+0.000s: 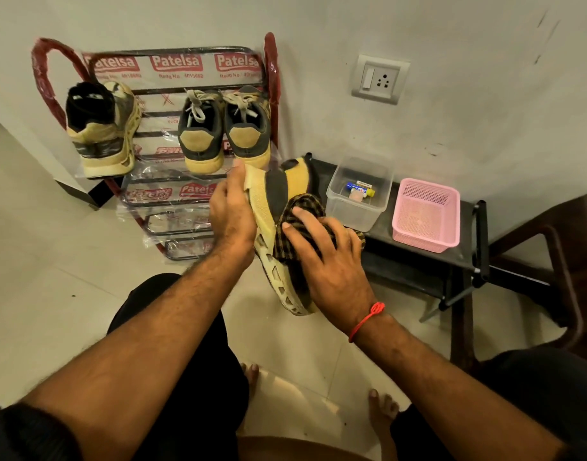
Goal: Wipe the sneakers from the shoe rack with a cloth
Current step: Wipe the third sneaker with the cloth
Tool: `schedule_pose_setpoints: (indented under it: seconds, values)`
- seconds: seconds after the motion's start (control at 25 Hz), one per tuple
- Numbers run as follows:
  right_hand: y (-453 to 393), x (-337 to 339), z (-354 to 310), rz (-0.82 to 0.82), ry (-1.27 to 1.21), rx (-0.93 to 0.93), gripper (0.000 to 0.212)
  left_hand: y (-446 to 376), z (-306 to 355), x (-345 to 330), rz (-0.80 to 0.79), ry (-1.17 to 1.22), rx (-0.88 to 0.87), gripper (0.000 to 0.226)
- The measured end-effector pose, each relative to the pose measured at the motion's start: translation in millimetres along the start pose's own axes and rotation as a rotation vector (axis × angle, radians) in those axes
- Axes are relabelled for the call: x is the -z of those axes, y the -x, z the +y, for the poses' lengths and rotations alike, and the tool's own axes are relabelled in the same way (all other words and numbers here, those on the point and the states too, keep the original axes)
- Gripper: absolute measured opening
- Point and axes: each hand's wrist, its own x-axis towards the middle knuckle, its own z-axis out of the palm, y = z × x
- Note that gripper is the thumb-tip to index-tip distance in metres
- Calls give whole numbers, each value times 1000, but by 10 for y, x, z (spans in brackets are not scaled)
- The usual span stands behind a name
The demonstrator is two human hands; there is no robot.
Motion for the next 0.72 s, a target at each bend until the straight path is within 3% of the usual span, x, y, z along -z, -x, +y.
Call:
schedule_pose_setpoints:
  seconds: [0.16, 0.24, 0.4, 0.48, 0.6, 0.72]
  values:
    - [158, -117, 28, -47, -32, 80, 58, -285, 47, 223, 1, 381, 118, 64]
    - [190, -104, 29, 1, -70, 92, 57, -290, 33, 251, -30, 348, 139, 64]
    - [-105, 57, -76, 186, -71, 85, 42, 88, -103, -23, -146, -20, 95, 63]
    - [-258, 90, -27, 211, -98, 25, 39, 208, -156, -149, -171, -94, 83, 66]
    - [-127, 3, 49, 187, -91, 46, 40, 78, -147, -159, -122, -3, 154, 70]
    - [177, -112, 112, 42, -195, 205, 34, -187, -121, 16, -34, 274, 256, 66]
